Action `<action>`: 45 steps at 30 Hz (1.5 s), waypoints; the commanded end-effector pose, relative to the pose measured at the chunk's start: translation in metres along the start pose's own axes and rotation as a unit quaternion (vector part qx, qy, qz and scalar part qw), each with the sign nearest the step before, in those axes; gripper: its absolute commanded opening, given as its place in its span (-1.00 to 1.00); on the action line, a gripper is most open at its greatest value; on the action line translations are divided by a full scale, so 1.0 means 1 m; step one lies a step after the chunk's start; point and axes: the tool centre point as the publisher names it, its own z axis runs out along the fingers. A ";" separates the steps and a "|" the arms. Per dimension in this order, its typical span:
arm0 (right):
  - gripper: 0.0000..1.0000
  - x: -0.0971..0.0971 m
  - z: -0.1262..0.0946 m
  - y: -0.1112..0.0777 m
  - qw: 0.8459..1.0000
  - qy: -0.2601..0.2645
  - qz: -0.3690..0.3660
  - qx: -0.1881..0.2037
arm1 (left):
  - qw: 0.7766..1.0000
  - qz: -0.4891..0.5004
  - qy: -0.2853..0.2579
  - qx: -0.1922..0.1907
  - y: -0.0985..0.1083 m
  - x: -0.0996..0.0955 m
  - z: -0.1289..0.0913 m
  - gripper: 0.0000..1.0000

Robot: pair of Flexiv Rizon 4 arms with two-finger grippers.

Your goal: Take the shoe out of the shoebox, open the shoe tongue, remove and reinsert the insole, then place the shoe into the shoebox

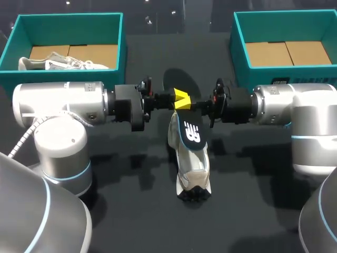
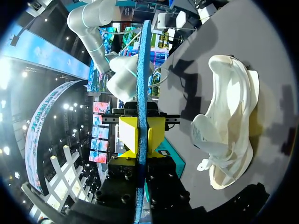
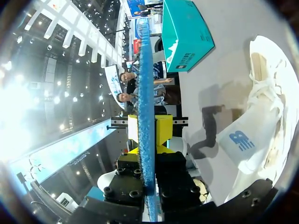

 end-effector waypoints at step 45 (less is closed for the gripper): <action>1.00 0.012 -0.078 -0.029 0.979 -0.088 -0.177 0.058 | 0.999 -0.015 0.034 0.007 -0.029 -0.023 -0.073 -1.00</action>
